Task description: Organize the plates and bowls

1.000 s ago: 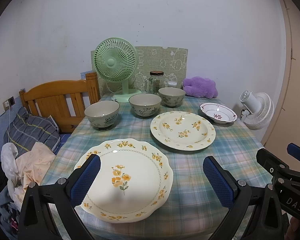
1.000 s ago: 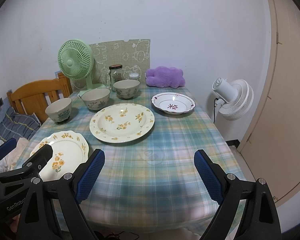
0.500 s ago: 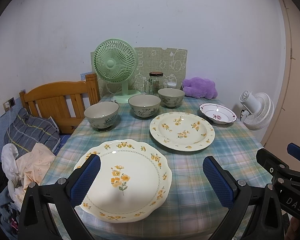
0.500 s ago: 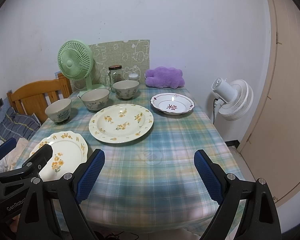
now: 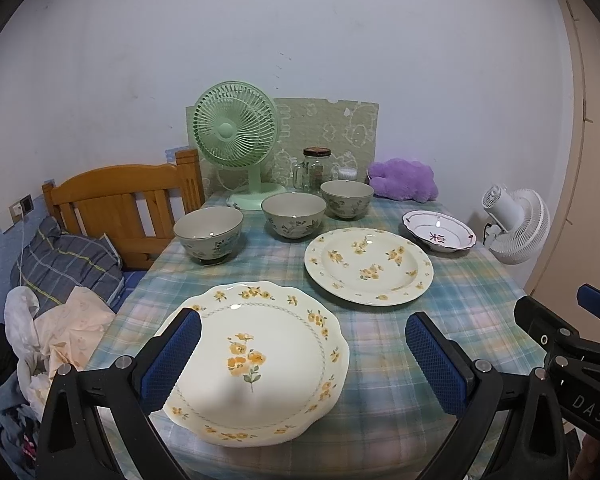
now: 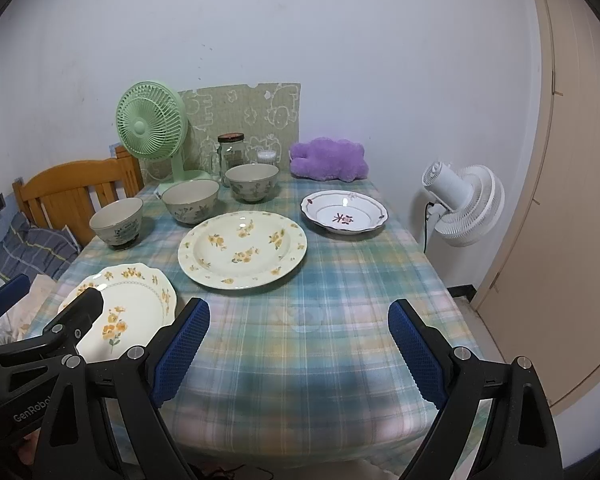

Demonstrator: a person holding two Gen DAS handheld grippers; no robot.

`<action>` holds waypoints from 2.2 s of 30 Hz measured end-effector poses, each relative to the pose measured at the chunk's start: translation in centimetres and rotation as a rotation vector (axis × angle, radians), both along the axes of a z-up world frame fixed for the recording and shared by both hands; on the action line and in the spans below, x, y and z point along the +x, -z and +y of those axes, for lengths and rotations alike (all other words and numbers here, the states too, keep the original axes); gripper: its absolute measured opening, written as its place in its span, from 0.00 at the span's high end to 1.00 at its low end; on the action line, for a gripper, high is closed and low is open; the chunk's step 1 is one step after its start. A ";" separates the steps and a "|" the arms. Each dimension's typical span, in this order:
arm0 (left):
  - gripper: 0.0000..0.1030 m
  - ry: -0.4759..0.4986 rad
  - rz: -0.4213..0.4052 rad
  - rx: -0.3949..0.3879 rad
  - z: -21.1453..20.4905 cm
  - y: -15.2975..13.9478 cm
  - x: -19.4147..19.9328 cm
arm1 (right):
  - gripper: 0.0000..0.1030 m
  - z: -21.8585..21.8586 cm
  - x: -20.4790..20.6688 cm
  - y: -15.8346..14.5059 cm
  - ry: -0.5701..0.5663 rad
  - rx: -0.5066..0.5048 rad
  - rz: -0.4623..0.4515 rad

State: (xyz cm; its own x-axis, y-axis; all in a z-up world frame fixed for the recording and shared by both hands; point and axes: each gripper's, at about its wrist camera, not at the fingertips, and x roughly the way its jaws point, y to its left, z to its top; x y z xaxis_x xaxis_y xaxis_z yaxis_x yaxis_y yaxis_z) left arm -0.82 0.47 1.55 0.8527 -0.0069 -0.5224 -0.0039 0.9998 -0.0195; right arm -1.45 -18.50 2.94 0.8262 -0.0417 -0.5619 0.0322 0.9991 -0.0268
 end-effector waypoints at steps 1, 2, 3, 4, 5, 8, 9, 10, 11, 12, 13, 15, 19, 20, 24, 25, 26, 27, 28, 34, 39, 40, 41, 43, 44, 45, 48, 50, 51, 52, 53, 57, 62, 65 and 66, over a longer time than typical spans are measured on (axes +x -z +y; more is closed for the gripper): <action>0.01 -0.003 0.001 0.000 0.0 0.0 0.1 | 0.10 0.1 0.1 0.0 -0.002 0.000 0.001; 0.01 -0.005 0.001 0.001 0.1 0.1 0.1 | 0.10 0.3 0.1 0.0 -0.003 -0.001 0.002; 0.01 -0.008 0.001 0.002 0.2 0.1 0.2 | 0.10 0.4 0.2 0.0 -0.006 -0.002 0.003; 0.01 -0.010 0.002 0.004 0.2 0.2 0.2 | 0.10 0.6 0.3 0.0 -0.007 -0.002 0.003; 0.01 -0.013 0.002 0.006 0.4 0.2 0.2 | 0.10 0.8 0.4 0.0 -0.008 -0.003 0.004; 0.01 -0.020 0.002 0.011 0.9 0.2 0.3 | 0.10 1.5 0.9 -0.1 -0.009 -0.005 0.000; 0.01 -0.023 0.001 0.010 1.2 0.1 0.4 | 0.10 1.8 1.0 -0.2 -0.010 -0.006 -0.002; 0.01 -0.027 -0.002 0.009 1.4 0.1 0.5 | 0.10 2.1 1.1 -0.3 -0.013 -0.007 -0.003; 0.01 -0.030 -0.005 0.008 1.6 0.1 0.7 | 0.10 2.4 1.3 -0.4 -0.015 -0.007 -0.004; 0.01 -0.034 -0.008 0.009 1.9 0.1 0.9 | 0.10 2.7 1.5 -0.5 -0.017 -0.009 -0.004; 0.01 -0.036 -0.008 0.011 2.1 0.2 1.2 | 0.10 3.1 1.7 -0.5 -0.017 -0.011 -0.004; 0.01 -0.040 0.007 0.009 3.0 0.3 1.9 | 0.10 3.8 2.3 -0.3 -0.017 -0.009 0.009; 0.01 -0.047 0.038 0.004 4.9 0.9 3.8 | 0.10 5.6 4.0 0.2 -0.019 -0.002 0.044; 0.01 -0.047 0.047 0.004 5.3 1.1 4.1 | 0.10 6.2 4.7 0.4 -0.017 0.001 0.058; 0.02 -0.047 0.099 0.006 7.4 2.1 6.3 | 0.10 8.2 6.9 1.5 -0.017 0.019 0.110; 0.02 -0.047 0.111 0.007 7.8 2.4 6.7 | 0.10 8.7 7.3 1.9 -0.017 0.022 0.121; 0.02 -0.047 0.129 0.010 8.4 2.9 7.3 | 0.10 9.3 8.0 2.3 -0.017 0.023 0.137; 0.03 -0.047 0.143 0.010 8.9 3.3 7.7 | 0.10 9.8 8.5 2.8 -0.017 0.026 0.153; 0.04 -0.045 0.158 0.010 9.4 3.7 8.2 | 0.10 10.3 9.0 3.4 -0.020 0.030 0.167; 0.07 -0.040 0.279 0.015 11.5 7.4 10.1 | 0.14 13.5 11.2 7.0 -0.037 0.038 0.271; 0.13 -0.004 0.354 -0.002 12.3 9.7 11.1 | 0.20 14.6 12.3 9.7 -0.020 0.037 0.351; 0.13 0.007 0.367 -0.002 12.2 10.1 11.2 | 0.21 14.6 12.6 10.1 -0.012 0.035 0.366; 0.14 0.020 0.378 -0.004 12.2 10.4 11.4 | 0.23 14.7 12.9 10.5 -0.005 0.033 0.383; 0.16 0.041 0.399 -0.012 12.3 10.8 11.7 | 0.29 15.0 13.4 11.3 0.006 0.023 0.415; 0.18 0.054 0.409 -0.021 12.3 11.0 11.8 | 0.33 15.1 13.5 11.6 0.004 0.025 0.427; 0.20 0.064 0.418 -0.028 12.4 11.1 11.9 | 0.34 15.2 13.6 11.7 0.002 0.027 0.434; 0.21 0.082 0.436 -0.035 12.5 11.6 12.2 | 0.35 15.9 13.8 12.2 -0.006 0.015 0.452; 0.22 0.085 0.445 -0.032 12.4 11.8 12.4 | 0.37 16.3 14.0 12.5 -0.008 0.006 0.470; 0.22 0.083 0.446 -0.019 12.3 11.8 12.4 | 0.39 16.5 14.1 12.6 -0.001 -0.007 0.480; 0.23 0.081 0.448 -0.009 12.2 11.8 12.4 | 0.39 16.8 14.2 12.6 0.008 -0.021 0.484; 0.23 0.082 0.448 -0.005 12.1 11.8 12.5 | 0.39 16.8 14.3 12.7 0.013 -0.025 0.487; 0.24 0.089 0.451 0.002 12.2 11.9 12.8 | 0.39 16.9 14.5 12.8 0.026 -0.032 0.488; 0.24 0.085 0.475 -0.010 12.5 11.8 13.4 | 0.39 17.1 14.7 12.5 0.029 -0.035 0.509; 0.24 0.091 0.477 -0.023 12.5 11.2 13.7 | 0.39 17.2 14.7 11.8 0.032 -0.047 0.502; 0.24 0.095 0.472 -0.021 12.4 10.8 13.8 | 0.39 17.1 14.7 11.3 0.036 -0.049 0.497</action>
